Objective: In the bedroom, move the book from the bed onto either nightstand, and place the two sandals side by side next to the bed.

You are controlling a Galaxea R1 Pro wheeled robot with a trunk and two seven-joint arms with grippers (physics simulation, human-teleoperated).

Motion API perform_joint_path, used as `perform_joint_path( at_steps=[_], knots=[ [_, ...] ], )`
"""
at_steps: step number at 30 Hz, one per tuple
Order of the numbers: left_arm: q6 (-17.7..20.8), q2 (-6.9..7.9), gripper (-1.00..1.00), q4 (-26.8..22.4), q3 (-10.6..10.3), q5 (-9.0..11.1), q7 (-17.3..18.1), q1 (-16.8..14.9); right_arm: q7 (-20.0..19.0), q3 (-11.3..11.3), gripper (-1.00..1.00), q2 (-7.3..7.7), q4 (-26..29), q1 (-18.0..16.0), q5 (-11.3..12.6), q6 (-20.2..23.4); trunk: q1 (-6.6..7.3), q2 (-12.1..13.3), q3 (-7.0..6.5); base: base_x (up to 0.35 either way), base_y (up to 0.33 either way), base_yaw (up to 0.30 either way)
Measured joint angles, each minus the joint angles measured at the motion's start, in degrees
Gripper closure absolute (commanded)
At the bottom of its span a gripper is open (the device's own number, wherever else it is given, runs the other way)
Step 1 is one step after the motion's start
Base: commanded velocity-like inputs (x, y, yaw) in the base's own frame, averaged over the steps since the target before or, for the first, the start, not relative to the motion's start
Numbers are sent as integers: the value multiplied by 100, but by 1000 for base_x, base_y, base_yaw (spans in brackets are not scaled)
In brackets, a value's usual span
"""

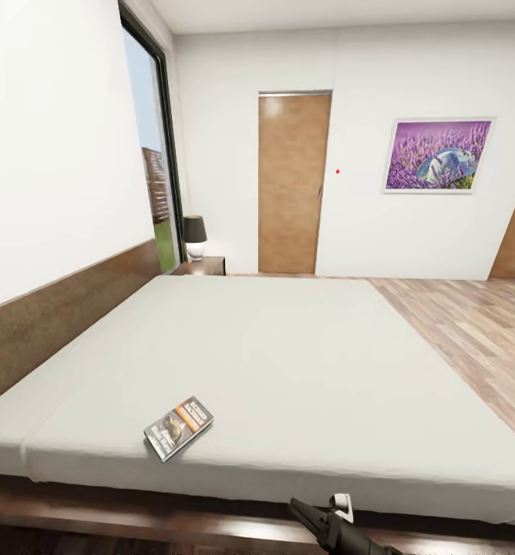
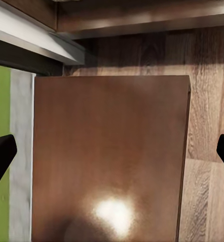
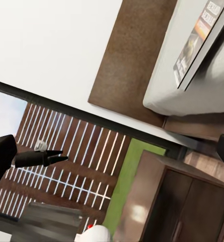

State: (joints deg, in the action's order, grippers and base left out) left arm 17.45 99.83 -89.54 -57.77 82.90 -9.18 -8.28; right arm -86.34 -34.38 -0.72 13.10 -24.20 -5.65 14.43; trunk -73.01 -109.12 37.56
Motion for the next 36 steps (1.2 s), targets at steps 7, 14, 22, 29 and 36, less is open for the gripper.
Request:
perform_joint_path(
  at_steps=[7, 14, 22, 29, 36],
  knots=[
    [2, 0, -100, 0, 0, 3, 0, 0, 2, 2, -100, -107, 9, -50, 0, 13, 0, 0, 0, 0, 0, 0],
    [2, 0, -100, 0, 0, 4, 0, 7, 16, 3, -100, -187, 8, -108, 0, 17, -109, -199, 89, 0, 0, 0],
    [3, 0, -100, 0, 0, 3, 0, 0, 45, -2, -100, -225, 2, -126, 6, 18, -110, -201, 90, 0, 0, 0],
    [12, 0, -100, 0, 0, 1, 0, 0, 50, -3, -100, -228, 2, -130, 5, 14, -110, -201, 90, 0, 0, 0],
    [59, 0, -100, 0, 0, 0, 1, 0, 43, -3, -100, -234, 1, -132, 1, 11, -110, -201, 90, 0, 0, 0]
  ],
)
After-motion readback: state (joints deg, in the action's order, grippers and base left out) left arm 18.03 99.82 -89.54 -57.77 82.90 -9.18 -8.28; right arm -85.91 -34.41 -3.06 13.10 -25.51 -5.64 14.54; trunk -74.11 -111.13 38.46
